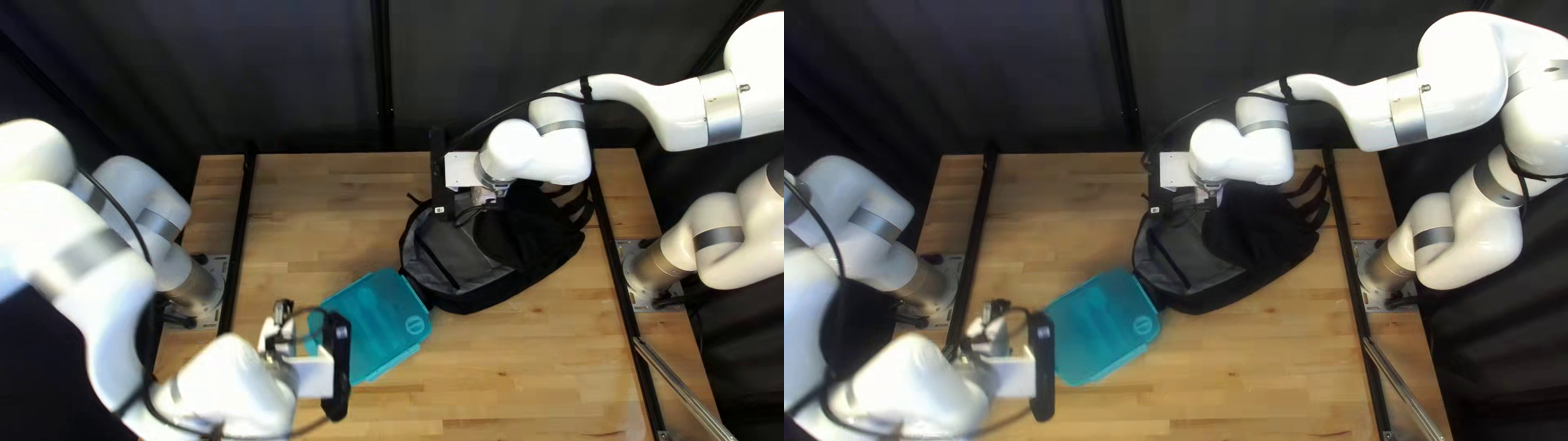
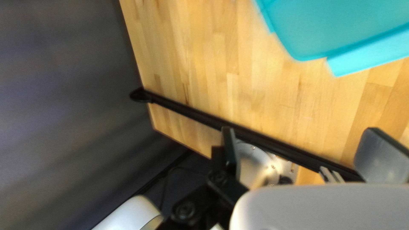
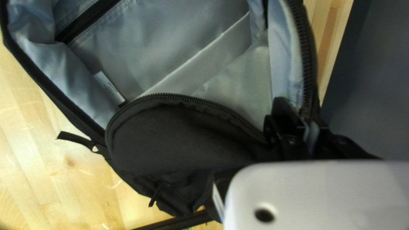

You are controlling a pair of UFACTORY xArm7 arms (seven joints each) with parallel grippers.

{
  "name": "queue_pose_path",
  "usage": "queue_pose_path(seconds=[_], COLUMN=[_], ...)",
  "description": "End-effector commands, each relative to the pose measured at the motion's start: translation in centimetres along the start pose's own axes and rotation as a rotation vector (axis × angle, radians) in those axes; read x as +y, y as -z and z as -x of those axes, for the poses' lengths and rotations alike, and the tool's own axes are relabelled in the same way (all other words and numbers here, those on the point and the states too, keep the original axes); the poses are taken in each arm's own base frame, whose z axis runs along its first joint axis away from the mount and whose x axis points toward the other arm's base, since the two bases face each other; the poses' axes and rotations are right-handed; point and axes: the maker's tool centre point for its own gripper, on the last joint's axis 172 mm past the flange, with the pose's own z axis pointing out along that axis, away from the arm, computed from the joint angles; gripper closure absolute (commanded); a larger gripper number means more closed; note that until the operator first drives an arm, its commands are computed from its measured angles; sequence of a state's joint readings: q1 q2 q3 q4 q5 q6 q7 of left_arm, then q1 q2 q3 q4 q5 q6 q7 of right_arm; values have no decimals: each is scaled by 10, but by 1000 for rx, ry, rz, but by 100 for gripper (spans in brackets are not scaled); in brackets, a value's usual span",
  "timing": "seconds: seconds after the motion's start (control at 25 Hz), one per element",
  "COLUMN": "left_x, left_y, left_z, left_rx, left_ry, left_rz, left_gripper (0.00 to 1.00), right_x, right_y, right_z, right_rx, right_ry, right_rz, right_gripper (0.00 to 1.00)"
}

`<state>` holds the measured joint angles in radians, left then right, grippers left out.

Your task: Remove a lunch box from a kids backpack

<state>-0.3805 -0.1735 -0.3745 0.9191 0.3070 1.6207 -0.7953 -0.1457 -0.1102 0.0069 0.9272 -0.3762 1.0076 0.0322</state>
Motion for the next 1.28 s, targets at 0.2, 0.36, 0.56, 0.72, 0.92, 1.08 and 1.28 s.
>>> queue_pose_path(seconds=[0.2,0.36,0.56,0.72,0.92,1.08,1.28], left_x=[-71,-101,-132,-132,-132,-132,-132], left_y=[16,18,29,29,29,29,29], left_z=[10,10,14,14,14,14,14], left_rx=[-17,-8,-16,-16,-16,-16,-16], left_ry=[140,229,311,311,311,311,311], left_rz=[256,330,359,359,359,359,359], left_gripper=[0,0,0,0,0,0,0], right_x=[4,-7,-17,-22,-27,-24,-7], right_y=[5,0,-1,7,17,35,63], right_z=[-4,-8,-6,-5,-6,2,14], right_rx=[3,9,15,24,30,30,16], right_ry=[4,11,18,25,39,38,36], right_rz=[8,5,1,-2,-7,2,23], right_gripper=[100,100,100,29,0,0,0])
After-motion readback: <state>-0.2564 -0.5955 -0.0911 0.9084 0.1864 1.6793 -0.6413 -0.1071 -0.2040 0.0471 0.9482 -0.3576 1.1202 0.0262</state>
